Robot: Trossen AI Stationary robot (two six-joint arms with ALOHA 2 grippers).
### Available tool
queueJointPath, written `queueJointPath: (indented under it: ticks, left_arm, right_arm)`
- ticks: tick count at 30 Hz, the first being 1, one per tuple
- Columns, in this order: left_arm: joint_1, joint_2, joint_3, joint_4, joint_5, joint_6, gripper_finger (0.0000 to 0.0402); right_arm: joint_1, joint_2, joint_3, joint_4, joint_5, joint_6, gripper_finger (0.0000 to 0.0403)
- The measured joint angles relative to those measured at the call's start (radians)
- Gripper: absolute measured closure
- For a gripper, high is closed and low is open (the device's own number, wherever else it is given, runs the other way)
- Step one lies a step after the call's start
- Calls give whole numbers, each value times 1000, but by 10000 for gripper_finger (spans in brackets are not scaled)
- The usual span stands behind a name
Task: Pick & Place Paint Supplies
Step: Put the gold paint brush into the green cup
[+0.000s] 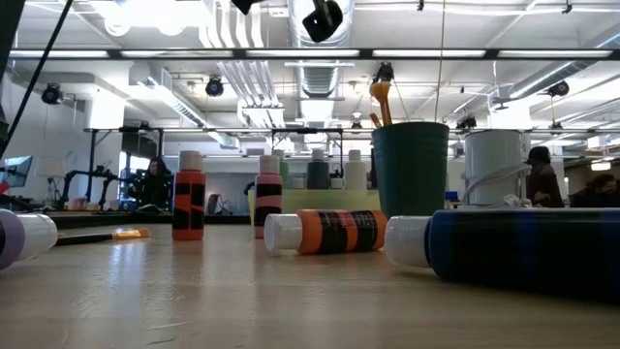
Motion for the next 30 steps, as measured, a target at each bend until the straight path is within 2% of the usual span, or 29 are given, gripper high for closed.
queueJointPath:
  ticks: [2,4,7,10,15,19,22,26,30]
  left_arm:
    - [0,0,0,0,-26,8,374]
    - [0,0,0,0,-75,28,374]
    - [0,0,0,4,-188,72,374]
    - [-5,-2,0,16,-334,120,374]
    - [-43,-15,0,35,-644,240,374]
    - [-101,-38,0,62,-911,378,374]
    - [-136,-51,0,90,-1072,450,374]
    - [-153,-52,0,145,-1129,468,374]
    - [-154,-51,0,185,-1132,467,374]
  right_arm:
    - [-3,-59,4,-19,-158,272,322]
    - [-27,-111,-20,-12,-360,496,312]
    - [-40,-178,-104,37,-604,635,299]
    - [-36,-208,-204,123,-682,655,289]
    - [-32,-243,-316,157,-667,716,279]
    - [-33,-252,-377,194,-583,742,268]
    - [-34,-262,-403,270,-478,722,255]
    - [-39,-261,-438,368,-320,674,238]
    - [-52,-247,-444,456,-302,605,223]
